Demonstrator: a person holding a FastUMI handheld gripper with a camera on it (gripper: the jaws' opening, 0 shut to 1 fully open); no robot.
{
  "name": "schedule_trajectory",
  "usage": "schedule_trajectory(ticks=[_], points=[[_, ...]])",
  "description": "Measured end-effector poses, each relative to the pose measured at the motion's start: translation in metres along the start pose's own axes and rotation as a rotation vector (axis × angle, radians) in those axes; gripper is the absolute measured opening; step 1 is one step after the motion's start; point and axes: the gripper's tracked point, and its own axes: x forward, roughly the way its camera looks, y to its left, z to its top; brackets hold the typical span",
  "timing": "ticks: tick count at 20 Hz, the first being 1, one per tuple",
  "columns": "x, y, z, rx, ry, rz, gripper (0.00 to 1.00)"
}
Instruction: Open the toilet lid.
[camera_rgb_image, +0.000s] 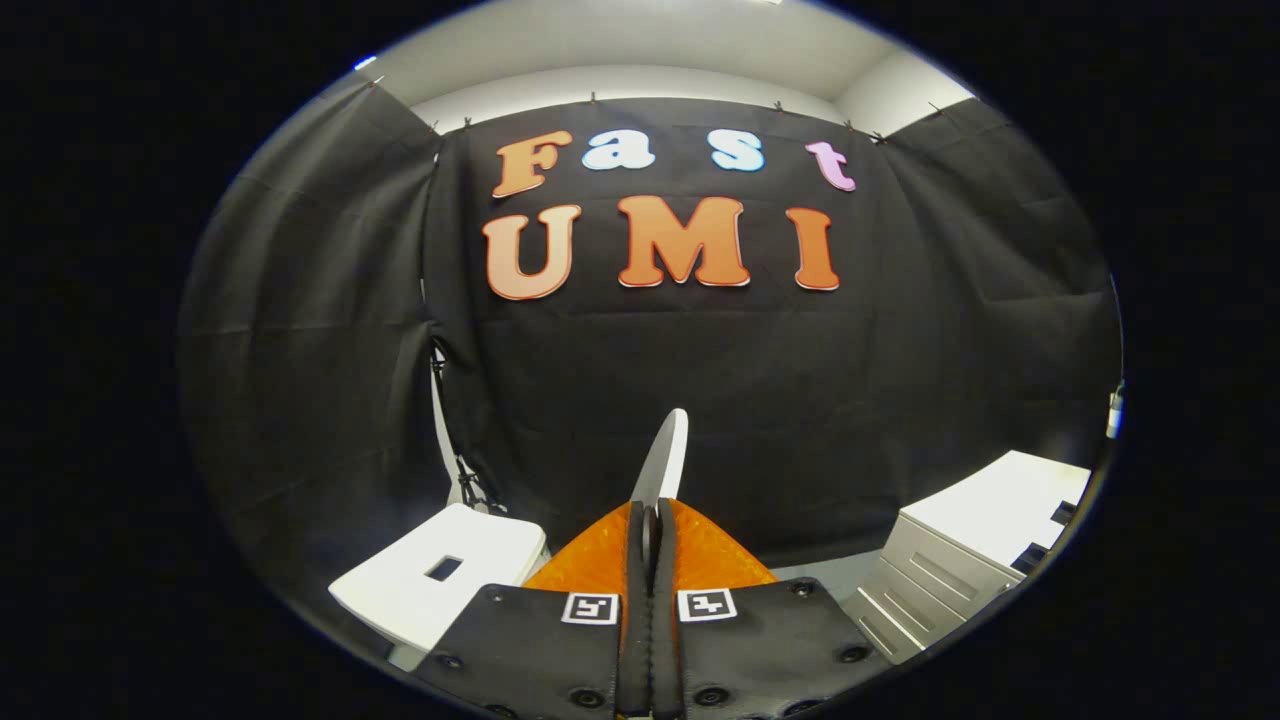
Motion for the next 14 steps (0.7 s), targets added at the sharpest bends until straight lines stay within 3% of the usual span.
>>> schedule_trajectory(ticks=[14], points=[[0.002,0.157,0.006,-0.060,0.001,0.200,0.08]])
